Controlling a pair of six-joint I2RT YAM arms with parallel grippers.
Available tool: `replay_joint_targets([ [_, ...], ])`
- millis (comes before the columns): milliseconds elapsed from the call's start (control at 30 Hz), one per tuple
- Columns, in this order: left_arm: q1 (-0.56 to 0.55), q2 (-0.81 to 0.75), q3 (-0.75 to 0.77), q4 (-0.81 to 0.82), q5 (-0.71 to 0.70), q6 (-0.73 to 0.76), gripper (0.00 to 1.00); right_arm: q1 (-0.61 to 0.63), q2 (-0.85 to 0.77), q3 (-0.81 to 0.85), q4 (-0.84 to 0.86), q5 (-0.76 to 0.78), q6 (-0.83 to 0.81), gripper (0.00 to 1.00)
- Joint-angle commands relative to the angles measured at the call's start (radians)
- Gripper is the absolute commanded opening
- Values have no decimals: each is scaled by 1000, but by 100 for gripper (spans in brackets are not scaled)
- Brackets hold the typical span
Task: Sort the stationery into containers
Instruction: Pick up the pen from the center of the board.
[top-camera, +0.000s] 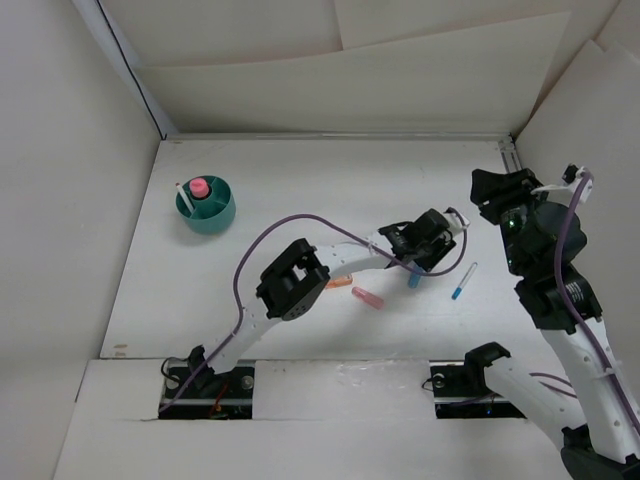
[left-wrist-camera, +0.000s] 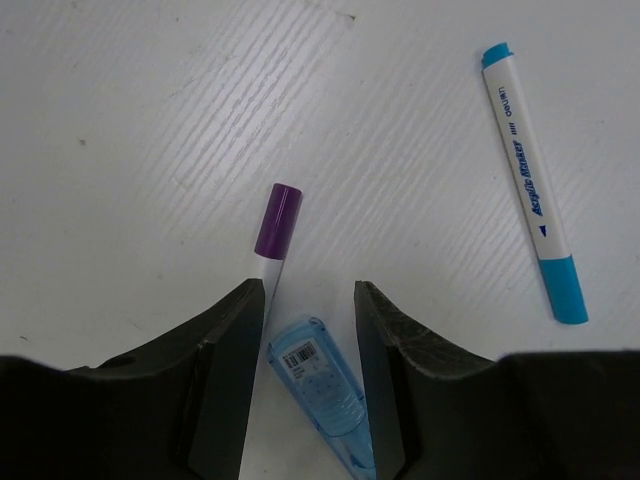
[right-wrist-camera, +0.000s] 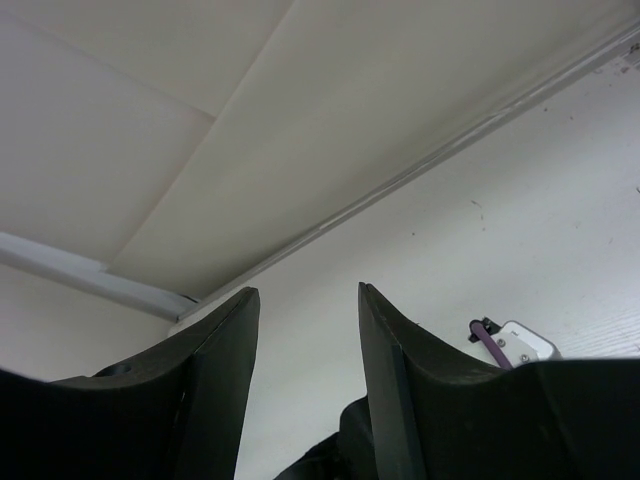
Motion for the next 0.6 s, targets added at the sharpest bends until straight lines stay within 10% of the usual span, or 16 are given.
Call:
replay_joint_targets([
  [0, 0, -6, 71, -26, 5, 39, 37, -3, -6, 42, 6, -25, -19, 50],
  [567, 0, 113, 208, -86, -75, 87, 35, -3, -15, 33, 29, -104, -46, 50],
])
